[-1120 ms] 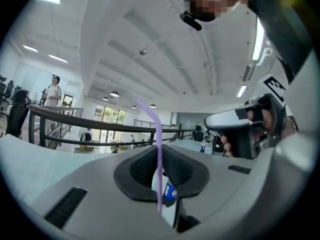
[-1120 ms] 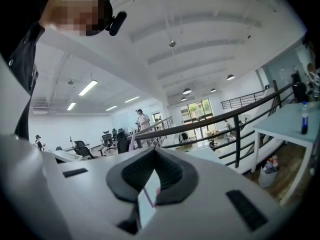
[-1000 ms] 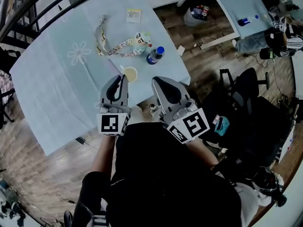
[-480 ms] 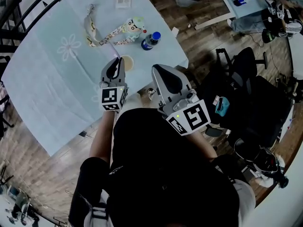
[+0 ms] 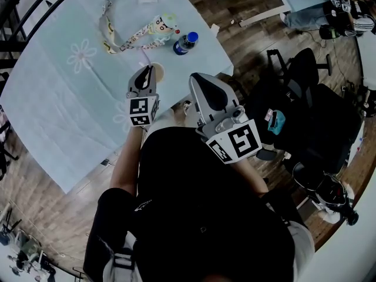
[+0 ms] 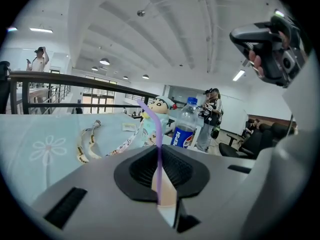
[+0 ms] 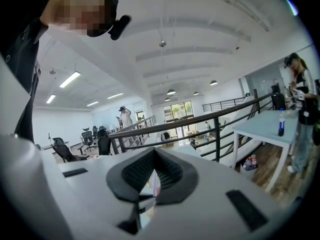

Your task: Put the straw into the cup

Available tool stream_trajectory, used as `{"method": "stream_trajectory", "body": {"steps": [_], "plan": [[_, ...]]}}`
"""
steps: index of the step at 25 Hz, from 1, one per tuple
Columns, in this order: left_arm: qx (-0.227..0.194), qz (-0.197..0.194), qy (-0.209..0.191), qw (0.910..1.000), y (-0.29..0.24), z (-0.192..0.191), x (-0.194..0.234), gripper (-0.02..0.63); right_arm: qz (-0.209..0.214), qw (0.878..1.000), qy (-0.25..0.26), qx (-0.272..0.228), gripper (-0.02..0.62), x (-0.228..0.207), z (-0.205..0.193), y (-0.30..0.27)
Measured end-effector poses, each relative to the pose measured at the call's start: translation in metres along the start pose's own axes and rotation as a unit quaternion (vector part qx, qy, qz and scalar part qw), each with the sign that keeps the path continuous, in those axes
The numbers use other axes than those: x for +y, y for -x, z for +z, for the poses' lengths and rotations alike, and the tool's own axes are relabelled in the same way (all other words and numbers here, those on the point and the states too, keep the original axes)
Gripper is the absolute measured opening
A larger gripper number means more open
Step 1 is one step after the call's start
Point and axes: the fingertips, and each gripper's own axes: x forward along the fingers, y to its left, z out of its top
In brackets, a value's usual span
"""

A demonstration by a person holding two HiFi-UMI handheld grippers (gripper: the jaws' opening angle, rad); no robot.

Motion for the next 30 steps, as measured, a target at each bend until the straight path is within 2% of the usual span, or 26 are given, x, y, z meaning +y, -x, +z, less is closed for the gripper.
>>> {"method": "stream_trajectory", "body": {"steps": [9, 17, 25, 30], "plan": [[0.016, -0.002, -0.008, 0.9998, -0.014, -0.001, 0.003, 0.038, -0.007, 1.0, -0.001, -0.002, 0.009, 0.0, -0.002, 0.001], [0.043, 0.02, -0.018, 0.9987, -0.027, -0.002, 0.006, 0.04, -0.023, 1.0, -0.002, -0.008, 0.009, -0.01, 0.0, 0.01], [0.042, 0.034, -0.019, 0.9984, -0.031, -0.001, 0.011, 0.04, -0.025, 1.0, -0.005, -0.009, 0.009, -0.01, 0.0, 0.013], [0.041, 0.026, -0.011, 0.9988, -0.029, -0.005, 0.009, 0.04, -0.025, 1.0, -0.004, -0.008, 0.009, -0.011, -0.002, 0.017]]}}
